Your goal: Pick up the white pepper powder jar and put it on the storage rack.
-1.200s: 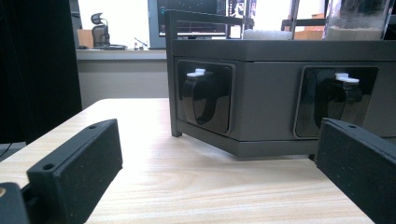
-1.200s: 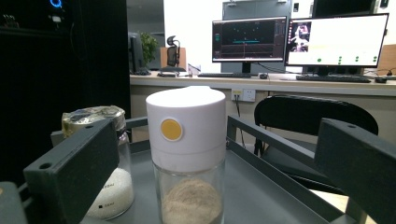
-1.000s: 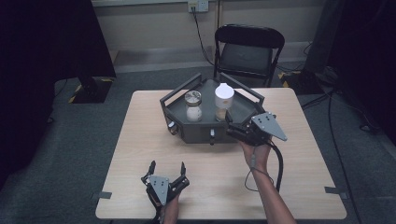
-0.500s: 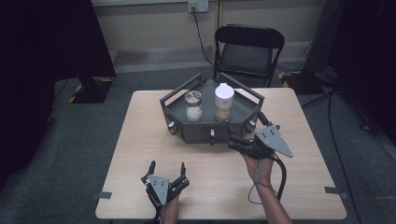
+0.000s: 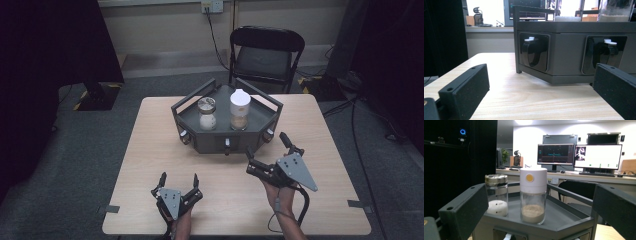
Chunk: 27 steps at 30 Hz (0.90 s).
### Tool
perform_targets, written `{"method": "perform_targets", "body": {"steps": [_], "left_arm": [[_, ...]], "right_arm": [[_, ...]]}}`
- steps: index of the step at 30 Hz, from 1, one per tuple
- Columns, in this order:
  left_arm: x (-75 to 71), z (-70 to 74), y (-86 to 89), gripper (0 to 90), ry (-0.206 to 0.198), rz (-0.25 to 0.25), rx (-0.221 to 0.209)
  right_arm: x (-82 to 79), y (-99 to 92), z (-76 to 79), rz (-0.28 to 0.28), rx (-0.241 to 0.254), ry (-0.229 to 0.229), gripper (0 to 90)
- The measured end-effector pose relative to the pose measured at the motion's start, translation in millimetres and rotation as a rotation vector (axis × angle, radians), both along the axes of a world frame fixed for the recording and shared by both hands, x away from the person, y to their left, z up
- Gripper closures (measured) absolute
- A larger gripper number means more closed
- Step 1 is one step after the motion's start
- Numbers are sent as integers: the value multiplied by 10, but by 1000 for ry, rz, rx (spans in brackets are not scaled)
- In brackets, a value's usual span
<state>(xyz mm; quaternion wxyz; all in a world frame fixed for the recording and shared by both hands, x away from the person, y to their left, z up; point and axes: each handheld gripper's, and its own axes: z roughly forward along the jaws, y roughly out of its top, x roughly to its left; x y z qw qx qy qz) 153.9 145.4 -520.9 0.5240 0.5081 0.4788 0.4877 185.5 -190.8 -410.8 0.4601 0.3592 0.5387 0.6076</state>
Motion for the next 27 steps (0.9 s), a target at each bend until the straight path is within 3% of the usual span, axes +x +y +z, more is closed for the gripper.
{"method": "perform_targets", "body": {"steps": [12,15,27], "left_arm": [[-1,0,-1,3,0,0,0],[0,0,-1,3,0,1,0],[-1,-1,1,3,-1,-1,0]], "right_arm": [[-199,5,-137,13,-8,1,0],[-227,-29,-174,28,24,27,0],[-335,-44,-358,19,10,66,0]]}}
